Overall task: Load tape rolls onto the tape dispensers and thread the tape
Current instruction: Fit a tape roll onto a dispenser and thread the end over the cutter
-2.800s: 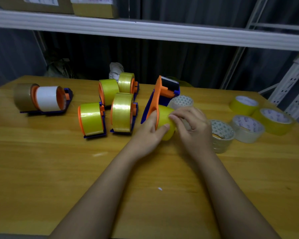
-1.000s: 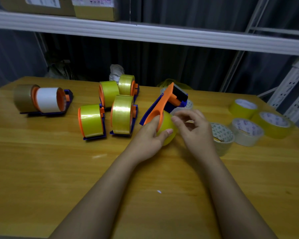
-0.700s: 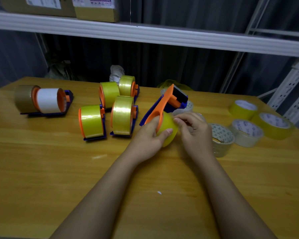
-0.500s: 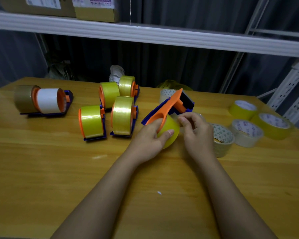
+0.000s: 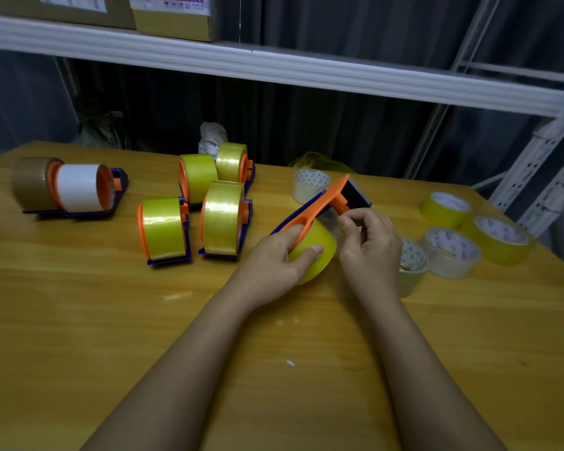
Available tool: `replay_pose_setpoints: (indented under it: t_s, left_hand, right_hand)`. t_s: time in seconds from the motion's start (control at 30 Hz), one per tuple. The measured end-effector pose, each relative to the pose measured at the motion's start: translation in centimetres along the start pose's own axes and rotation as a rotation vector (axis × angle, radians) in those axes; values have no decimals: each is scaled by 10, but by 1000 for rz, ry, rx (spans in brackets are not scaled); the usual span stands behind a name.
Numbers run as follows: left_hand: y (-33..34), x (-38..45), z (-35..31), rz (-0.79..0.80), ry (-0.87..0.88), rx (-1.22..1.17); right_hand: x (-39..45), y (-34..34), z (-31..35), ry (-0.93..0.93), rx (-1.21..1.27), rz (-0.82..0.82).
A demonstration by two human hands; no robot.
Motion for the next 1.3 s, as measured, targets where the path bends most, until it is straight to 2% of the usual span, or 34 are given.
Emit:
replay_pose_setpoints:
  t_s: [0.13, 0.33, 0.6, 0.77, 0.9, 1.0, 1.13, 1.3]
  left_hand:
    - [-2, 0, -2, 22, 4, -31]
    - [-6, -1, -3, 64, -21, -104]
    - [-5, -1, -3, -90, -92, -111]
    - [-4, 1, 3, -24, -78, -69]
    - [-3, -1, 4, 70, -85, -31]
    - [-4, -2, 3, 89, -69, -31]
    - [-7, -2, 1, 24, -36, -7]
    - [-4, -1, 1, -71, -63, 20]
  right_hand:
    - [0, -1, 1, 16, 19, -38]
    - [0, -1, 1, 65, 74, 23]
    - [-2, 3, 4, -90, 27, 5]
    - [-1, 3, 1, -118, -17, -46]
    - [3, -2, -2, -29, -9, -124]
    - [5, -5, -2, 7, 20, -102]
    - [4, -5, 4, 33, 121, -22]
    - [2, -2, 7, 61, 148, 4]
Point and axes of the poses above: each hand's wrist, its own x-axis towards the middle knuckle, its own y-axis out of the palm, z = x × y, the point moved 1 cm from there along x, towards the middle knuckle, and after that the axes turned 6 degrees about y, right-handed, at the moved point
